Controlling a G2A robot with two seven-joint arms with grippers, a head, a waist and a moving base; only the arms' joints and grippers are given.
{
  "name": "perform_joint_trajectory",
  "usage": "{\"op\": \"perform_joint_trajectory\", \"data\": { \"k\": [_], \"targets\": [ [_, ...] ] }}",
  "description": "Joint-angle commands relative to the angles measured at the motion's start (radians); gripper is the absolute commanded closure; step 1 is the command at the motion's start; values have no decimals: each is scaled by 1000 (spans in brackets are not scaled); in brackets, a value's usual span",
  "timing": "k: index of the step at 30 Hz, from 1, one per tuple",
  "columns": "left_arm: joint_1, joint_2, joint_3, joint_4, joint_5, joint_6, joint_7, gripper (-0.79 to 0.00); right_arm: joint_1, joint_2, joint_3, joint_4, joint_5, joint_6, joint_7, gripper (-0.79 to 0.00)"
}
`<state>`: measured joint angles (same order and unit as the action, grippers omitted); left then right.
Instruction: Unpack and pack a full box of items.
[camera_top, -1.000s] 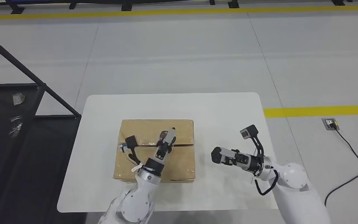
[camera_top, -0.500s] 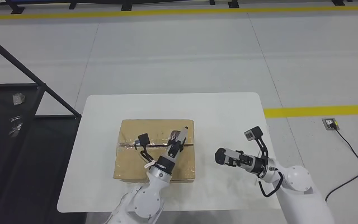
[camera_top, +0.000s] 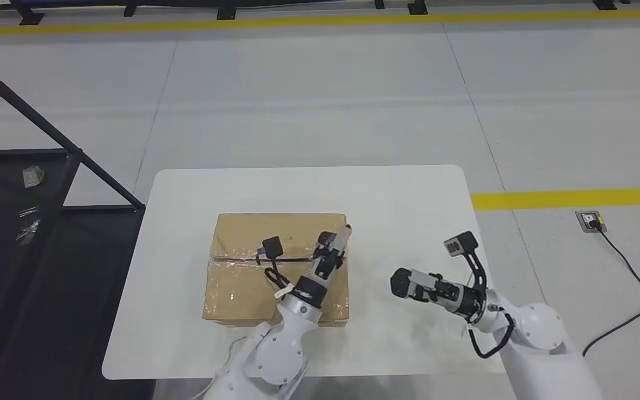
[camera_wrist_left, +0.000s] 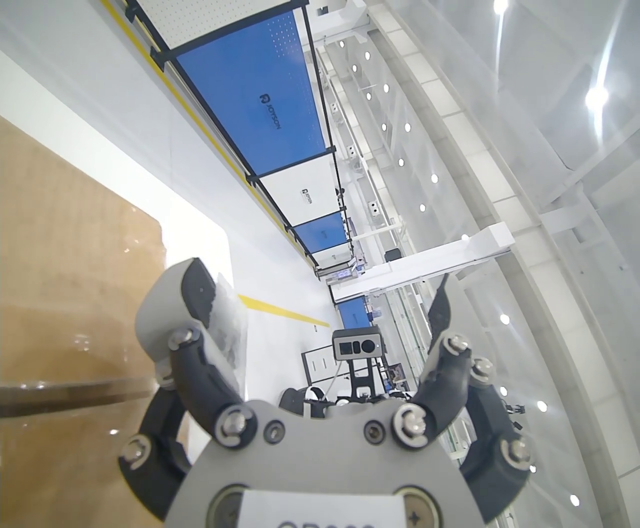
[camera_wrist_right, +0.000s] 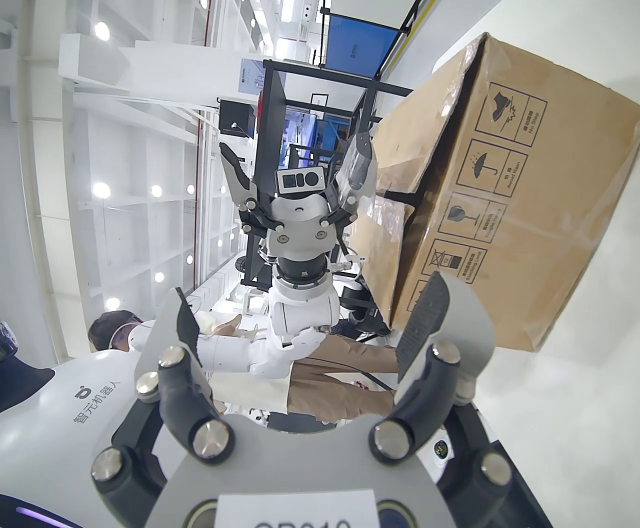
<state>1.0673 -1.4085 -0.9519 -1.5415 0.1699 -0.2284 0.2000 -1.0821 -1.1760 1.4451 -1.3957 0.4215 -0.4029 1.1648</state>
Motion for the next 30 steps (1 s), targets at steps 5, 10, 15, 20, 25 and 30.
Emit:
{"op": "perform_joint_trajectory", "data": {
  "k": [5,10,15,20,25,30],
  "targets": [
    [-23,-19,24,33,6,-4,33,-785,-12,6,5,-2,9,-9,-2,-785],
    [-32,-34,41,48,5,-7,46,-785,-20,11,7,-5,13,-11,-4,-785],
    [-32,-45,50,49,12,-11,49,-785,-25,16,5,-10,17,-12,-10,-785],
    [-17,-50,41,29,7,-25,41,-785,-30,20,3,-18,16,-12,-15,-785],
    [29,-47,8,-38,-21,-50,3,-785,-30,23,1,-22,19,-12,-19,-785],
    [152,-23,-89,-192,-51,-117,-65,-785,-27,27,1,-30,20,-19,-32,-785]
  ]
}}
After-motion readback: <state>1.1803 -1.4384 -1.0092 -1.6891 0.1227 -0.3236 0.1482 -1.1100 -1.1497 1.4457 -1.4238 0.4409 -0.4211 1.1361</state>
